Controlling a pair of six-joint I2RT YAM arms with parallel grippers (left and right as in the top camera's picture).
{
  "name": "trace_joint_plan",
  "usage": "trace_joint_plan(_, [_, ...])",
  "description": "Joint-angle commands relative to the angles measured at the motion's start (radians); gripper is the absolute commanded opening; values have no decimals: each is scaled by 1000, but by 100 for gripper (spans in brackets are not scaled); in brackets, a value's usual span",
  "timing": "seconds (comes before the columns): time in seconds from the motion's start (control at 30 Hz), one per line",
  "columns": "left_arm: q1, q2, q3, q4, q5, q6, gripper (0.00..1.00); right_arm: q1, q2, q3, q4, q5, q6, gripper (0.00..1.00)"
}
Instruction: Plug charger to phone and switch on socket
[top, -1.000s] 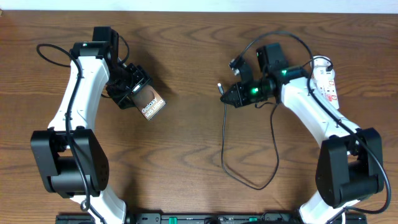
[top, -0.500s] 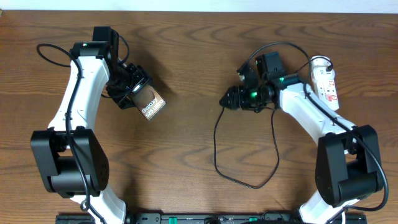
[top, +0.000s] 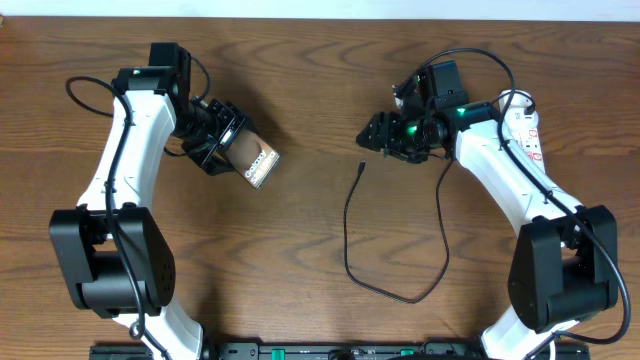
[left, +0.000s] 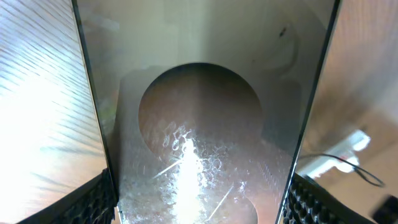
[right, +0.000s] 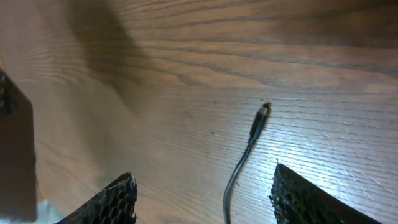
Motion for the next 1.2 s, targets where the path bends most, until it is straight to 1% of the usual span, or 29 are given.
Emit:
trace_joint_plan(0.0, [2,-26,33,-6,153,-87,61,-3,-12,12,-10,35,31,68])
trace_joint_plan(0.17, [2,-26,33,-6,335,-174,60,-3,-12,12,-22,49,31,68])
trace_joint_plan(0.23, [2,-26,33,-6,425,-227,57,-3,-12,12,-25,49,31,68])
trace_joint_plan(0.33, [2,-26,33,-9,508,-286,56,-3,-12,12,-25,49,31,68])
trace_joint_plan(0.53, [2,-26,33,-9,611,-332,56,-3,-12,12,-25,49,31,69])
trace_joint_plan(0.67, [2,-26,33,-9,622,-378,56,-3,-12,12,-25,49,31,69])
trace_joint_plan(0.83, [2,-26,33,-9,624,-380,56,-3,-12,12,-29,49,31,69])
trace_joint_plan(0.9, [2,-26,33,-1,609,-380,57,-3,-12,12,-29,48,30,73])
trace_joint_plan(0.93, [2,-26,33,10,591,-379,57,-3,-12,12,-29,48,30,75])
trace_joint_plan(1.03, [2,-26,33,59,520,-359,57,-2,-12,12,-29,48,19,75])
trace_joint_plan(1.17, [2,-26,33,64,366,-342,57,1,-12,12,-28,47,19,76])
